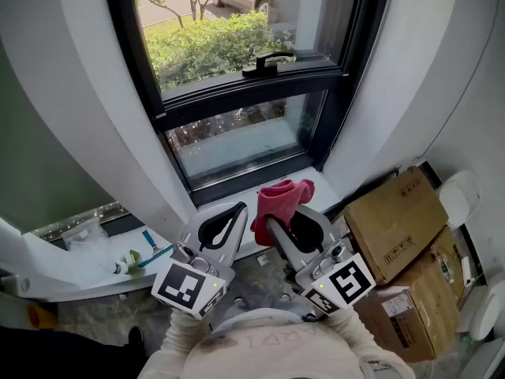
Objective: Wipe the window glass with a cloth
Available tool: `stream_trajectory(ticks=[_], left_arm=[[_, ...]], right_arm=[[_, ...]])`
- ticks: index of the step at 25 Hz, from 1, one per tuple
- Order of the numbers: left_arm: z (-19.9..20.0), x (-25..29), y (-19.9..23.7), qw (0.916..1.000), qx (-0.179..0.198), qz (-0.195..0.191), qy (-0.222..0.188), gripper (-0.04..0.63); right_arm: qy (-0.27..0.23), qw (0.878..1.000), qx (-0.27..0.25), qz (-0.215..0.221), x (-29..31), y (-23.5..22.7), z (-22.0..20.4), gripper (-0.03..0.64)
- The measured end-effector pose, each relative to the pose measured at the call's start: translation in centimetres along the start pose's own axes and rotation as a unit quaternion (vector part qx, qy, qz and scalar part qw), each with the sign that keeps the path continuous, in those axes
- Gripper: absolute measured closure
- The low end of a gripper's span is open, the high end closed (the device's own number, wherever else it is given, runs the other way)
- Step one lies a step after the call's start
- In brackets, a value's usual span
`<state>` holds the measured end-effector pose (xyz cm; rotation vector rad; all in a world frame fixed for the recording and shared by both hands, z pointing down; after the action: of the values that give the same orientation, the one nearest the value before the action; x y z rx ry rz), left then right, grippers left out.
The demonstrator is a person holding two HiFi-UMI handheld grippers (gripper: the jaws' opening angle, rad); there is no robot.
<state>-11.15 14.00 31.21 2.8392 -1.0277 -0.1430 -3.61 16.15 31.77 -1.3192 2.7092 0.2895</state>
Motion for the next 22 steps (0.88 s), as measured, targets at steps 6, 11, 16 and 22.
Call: stream_trajectory(ticks=[6,11,16,22], left_arm=[[0.2,0.3,0.3,1.0000,0.002,0.000,-0.004,0.595],[0.4,0.2,0.9,1.0000,0.003,-0.002,-0.004,0.595],[0.4,-0.5,1.9,1.0000,0.003,-0.006,-0.005,0.595],[-0.3,-1.7,3.7,0.9995,-0.002,-0.032,-0.003,0.595]], right_arm=[[-0.001,1.000,-0.001,0.002,0.4,-0.2,0.0,0.503],[-0.001,1.000,0.000,0.003,1.1,0.0,-0.3,0.503],[-0.004,1.000,0.010,-0.006,2.2,0.6,-0.5,0.502],[-0.008,0.999,0.021,-0.027,3.8,2.1,-1.0,0.499]])
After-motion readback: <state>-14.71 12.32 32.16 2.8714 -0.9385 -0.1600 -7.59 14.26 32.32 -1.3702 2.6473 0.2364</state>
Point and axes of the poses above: the fingertips, and each gripper's own axes: x forward along the fingers, y to its left, z out of its top, the point moved 2 cm from there along -x, backward along the fingers, and after that the axes turned 11 degrees about -x, right-handed, at the moved point
